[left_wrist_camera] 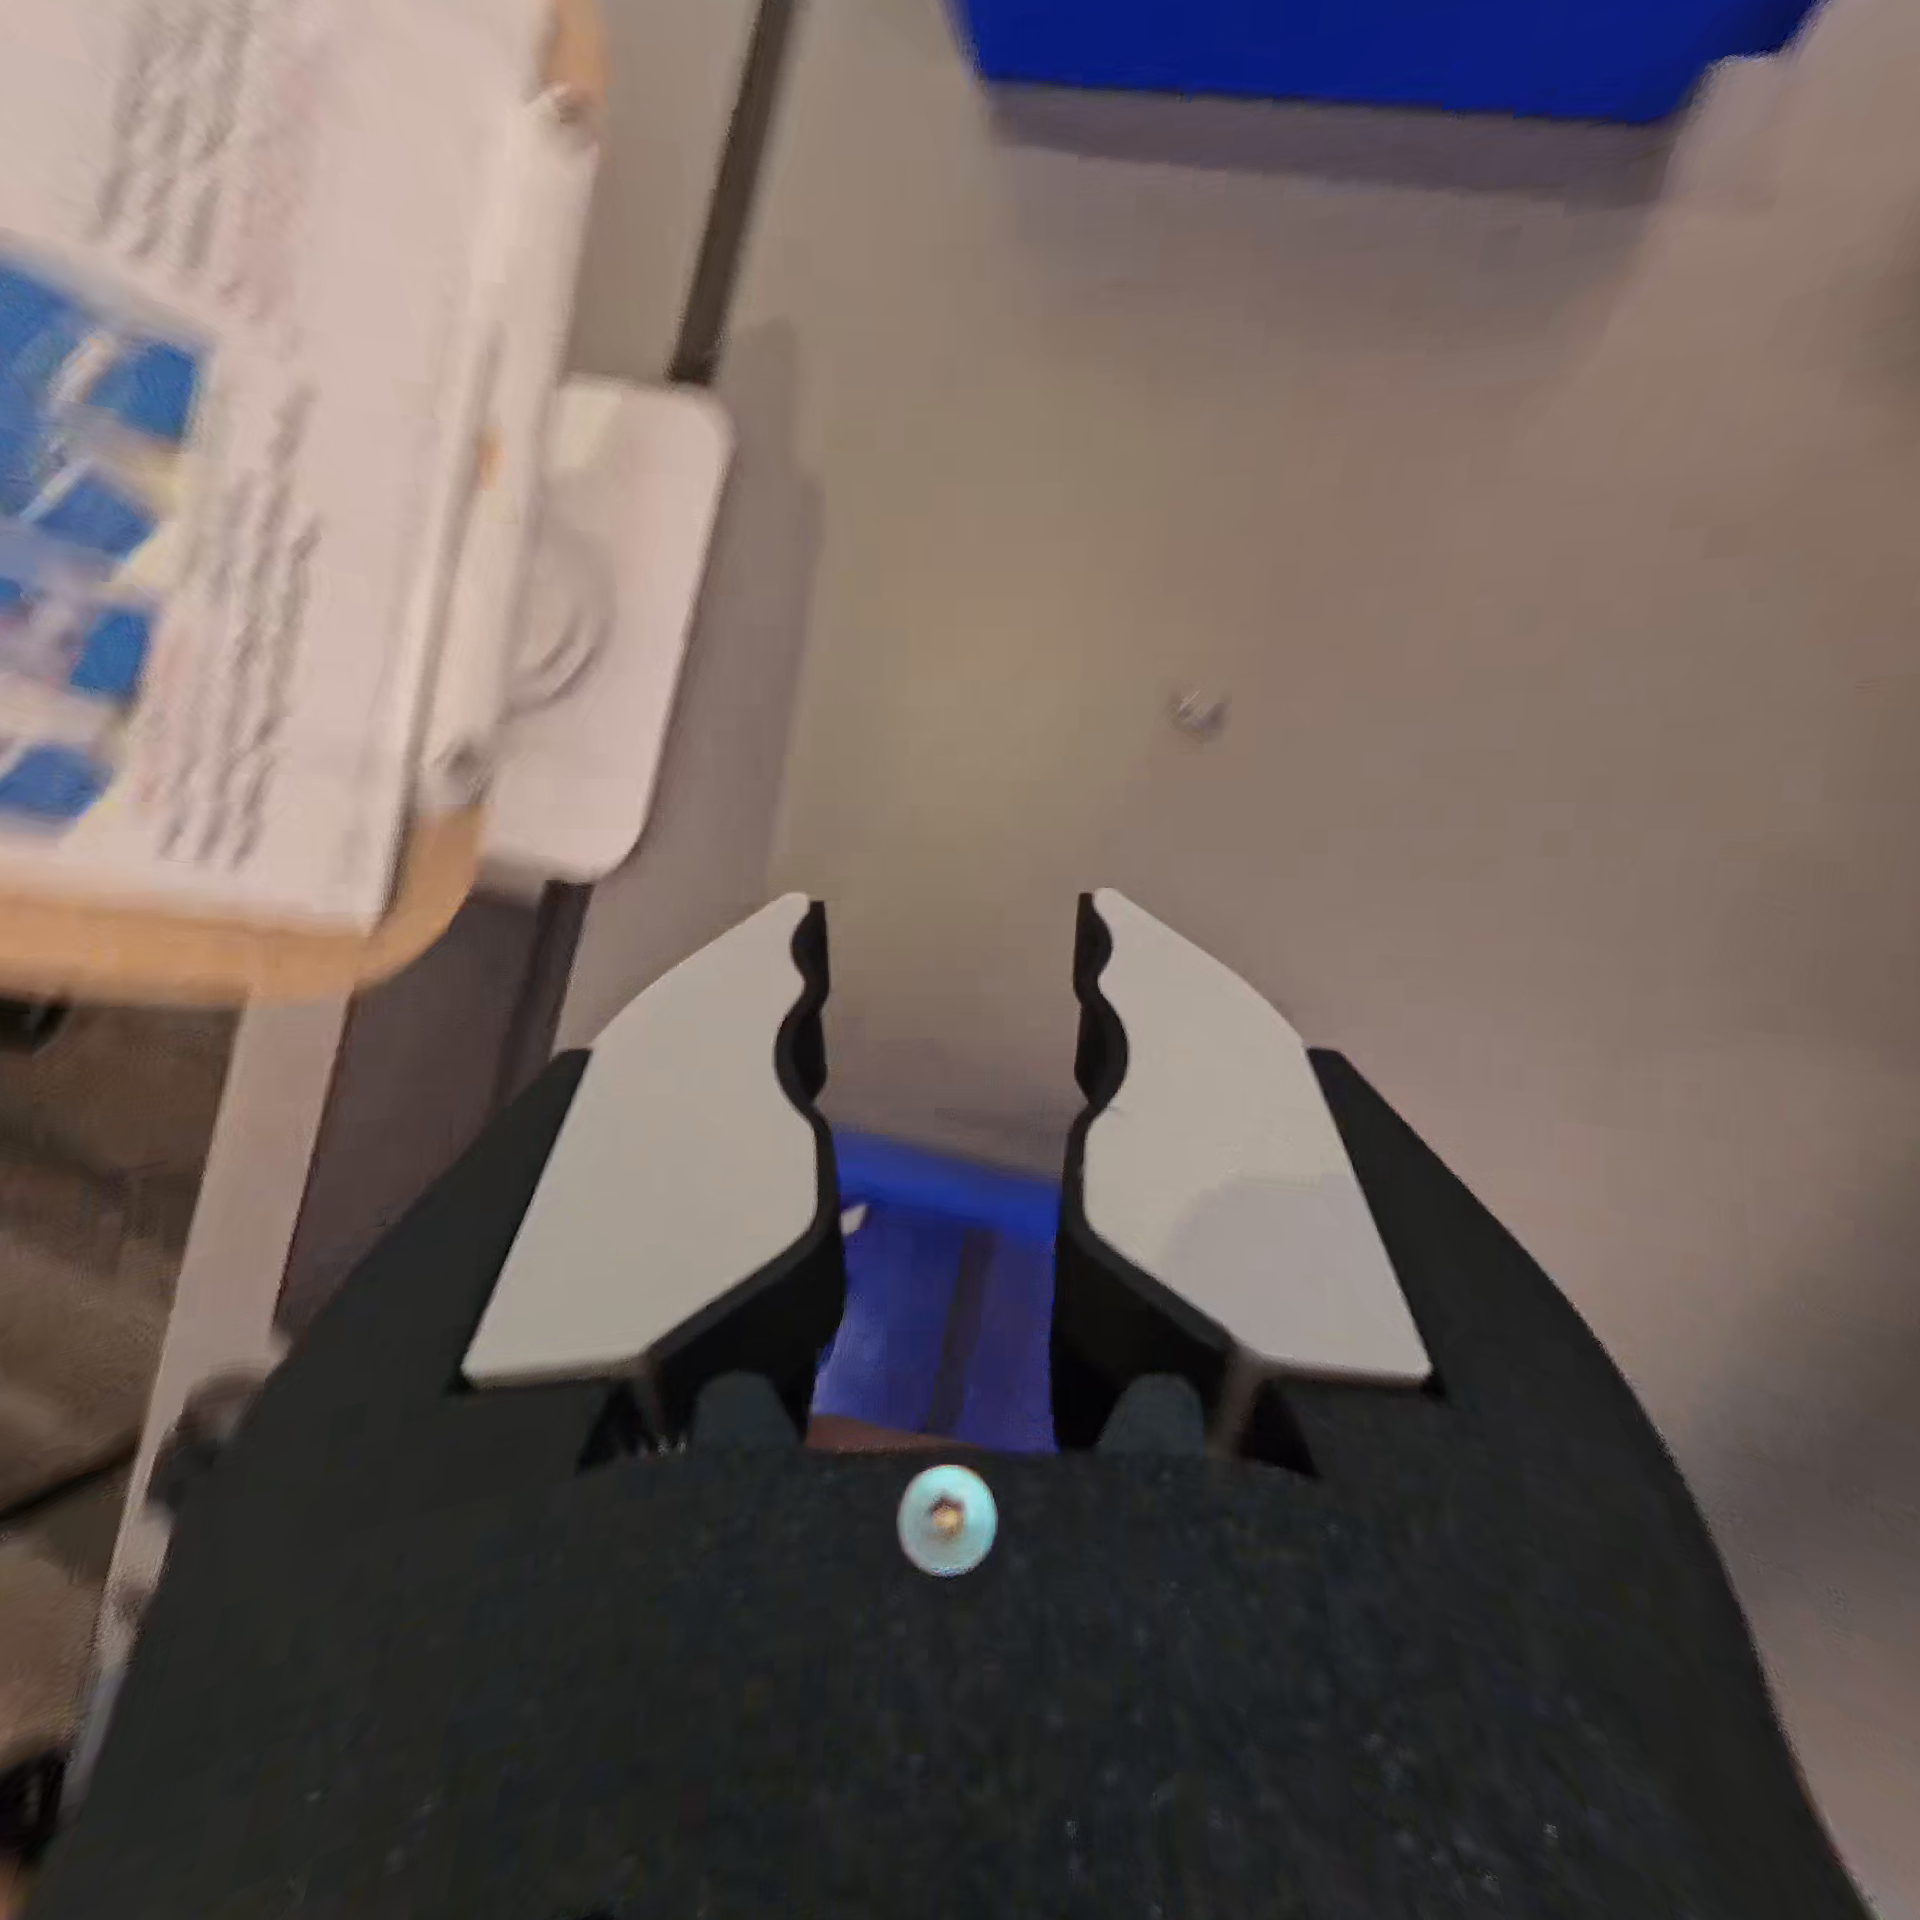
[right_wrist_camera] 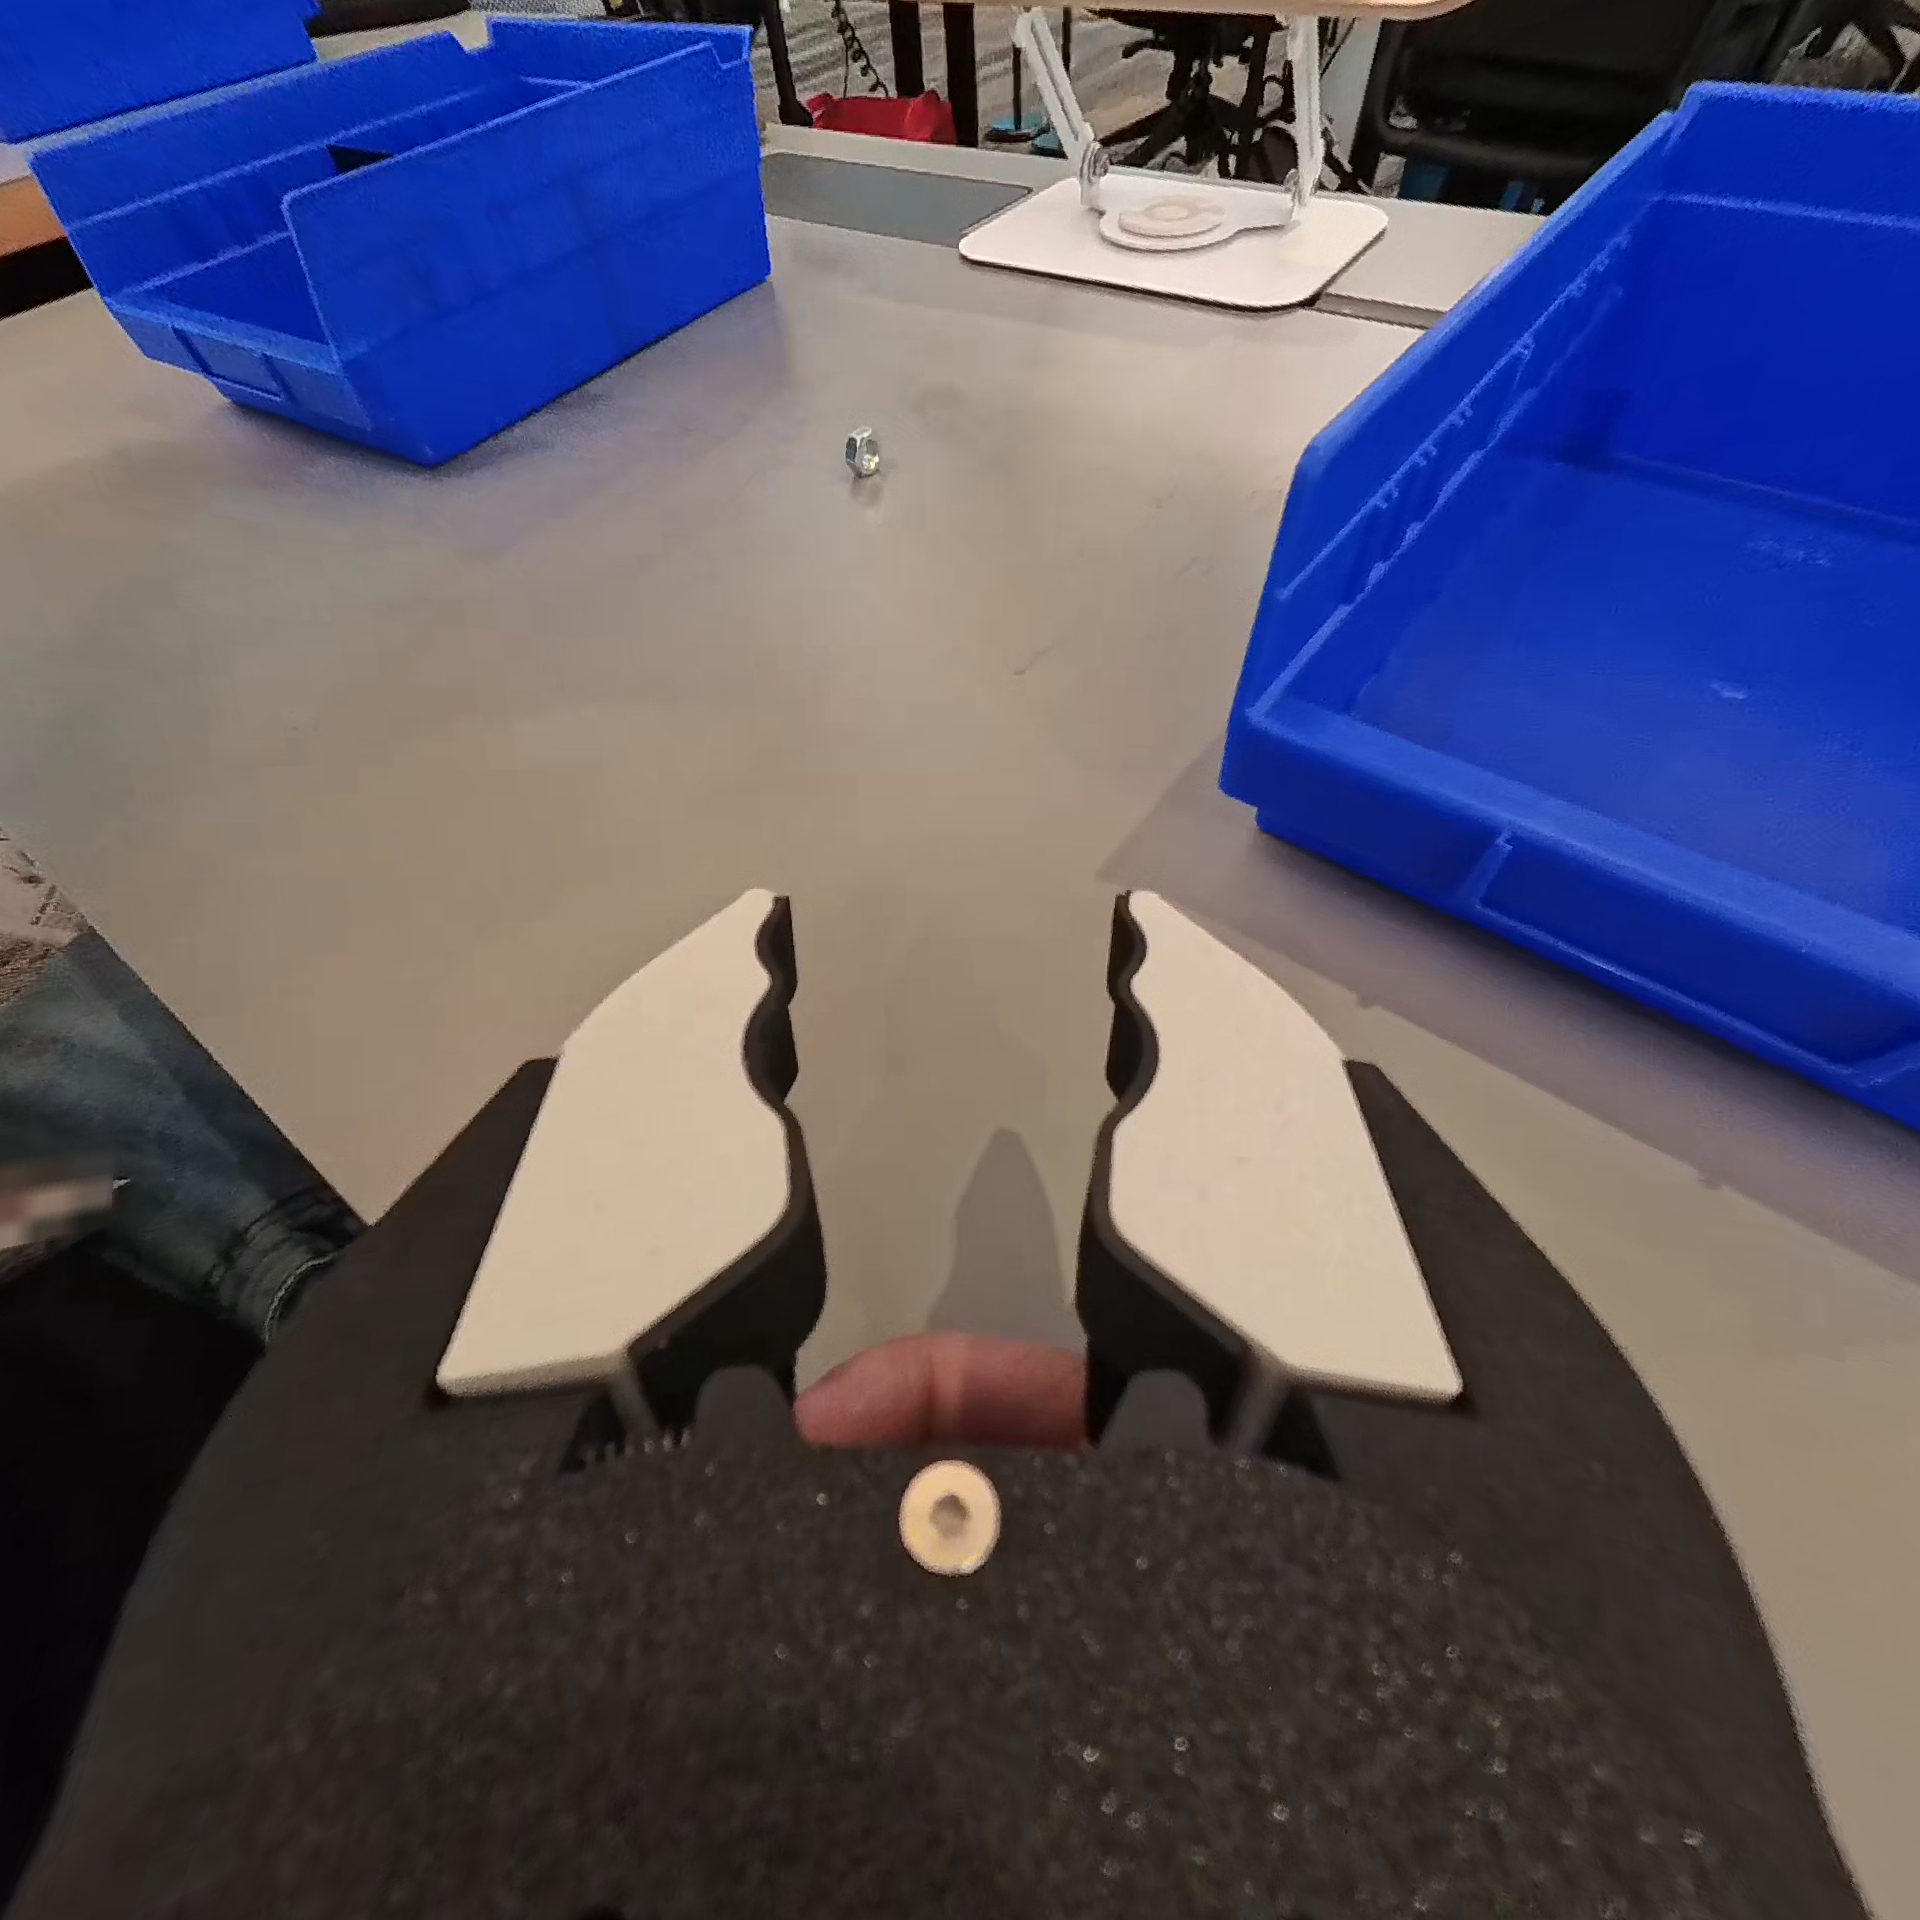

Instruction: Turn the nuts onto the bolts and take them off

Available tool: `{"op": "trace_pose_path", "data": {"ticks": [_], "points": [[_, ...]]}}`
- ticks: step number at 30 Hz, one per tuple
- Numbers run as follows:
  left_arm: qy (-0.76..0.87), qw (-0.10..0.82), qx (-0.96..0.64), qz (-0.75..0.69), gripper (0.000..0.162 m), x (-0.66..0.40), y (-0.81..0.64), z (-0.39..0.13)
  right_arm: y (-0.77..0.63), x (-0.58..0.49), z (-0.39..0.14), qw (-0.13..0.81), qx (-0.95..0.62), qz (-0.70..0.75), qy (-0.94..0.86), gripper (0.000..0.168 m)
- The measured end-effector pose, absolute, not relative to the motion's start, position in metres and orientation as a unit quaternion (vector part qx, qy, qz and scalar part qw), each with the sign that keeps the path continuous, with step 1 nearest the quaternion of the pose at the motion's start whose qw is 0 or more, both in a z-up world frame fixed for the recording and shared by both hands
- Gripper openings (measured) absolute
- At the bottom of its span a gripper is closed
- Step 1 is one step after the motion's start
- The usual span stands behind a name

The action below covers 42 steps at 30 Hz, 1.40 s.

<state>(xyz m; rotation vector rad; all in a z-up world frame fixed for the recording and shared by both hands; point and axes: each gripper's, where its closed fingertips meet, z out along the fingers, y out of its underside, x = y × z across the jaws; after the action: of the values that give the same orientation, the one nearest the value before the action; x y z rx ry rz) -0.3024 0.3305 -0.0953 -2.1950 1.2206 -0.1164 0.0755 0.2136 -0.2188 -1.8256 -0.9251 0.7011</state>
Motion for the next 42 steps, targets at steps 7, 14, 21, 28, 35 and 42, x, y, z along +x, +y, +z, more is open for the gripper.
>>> {"op": "trace_pose_path", "data": {"ticks": [7, 14, 21, 28, 35, 42], "points": [[0.26, 0.176, -0.946, 0.082, 0.046, -0.48, 0.322, -0.163, 0.217, 0.067, -0.221, 0.458, -0.746, 0.298, -0.38, 0.057], [0.09, 0.084, -0.987, 0.101, 0.037, -0.535, 0.327, -0.239, 0.214, 0.065, -0.226, 0.457, -0.748, 0.274, -0.396, 0.057], [0.084, 0.048, -0.991, 0.09, 0.006, -0.536, 0.328, -0.269, 0.216, 0.072, -0.227, 0.457, -0.754, 0.274, -0.384, 0.056], [0.097, 0.068, -0.988, 0.103, 0.005, -0.533, 0.327, -0.264, 0.215, 0.07, -0.224, 0.46, -0.751, 0.28, -0.382, 0.056], [0.083, 0.239, -0.966, 0.045, 0.005, -0.499, 0.318, -0.201, 0.202, 0.024, -0.202, 0.458, -0.712, 0.328, -0.42, 0.054], [0.113, 0.437, -0.889, -0.077, 0.005, -0.369, 0.283, -0.108, 0.21, -0.086, -0.146, 0.494, -0.635, 0.37, -0.466, 0.054]]}}
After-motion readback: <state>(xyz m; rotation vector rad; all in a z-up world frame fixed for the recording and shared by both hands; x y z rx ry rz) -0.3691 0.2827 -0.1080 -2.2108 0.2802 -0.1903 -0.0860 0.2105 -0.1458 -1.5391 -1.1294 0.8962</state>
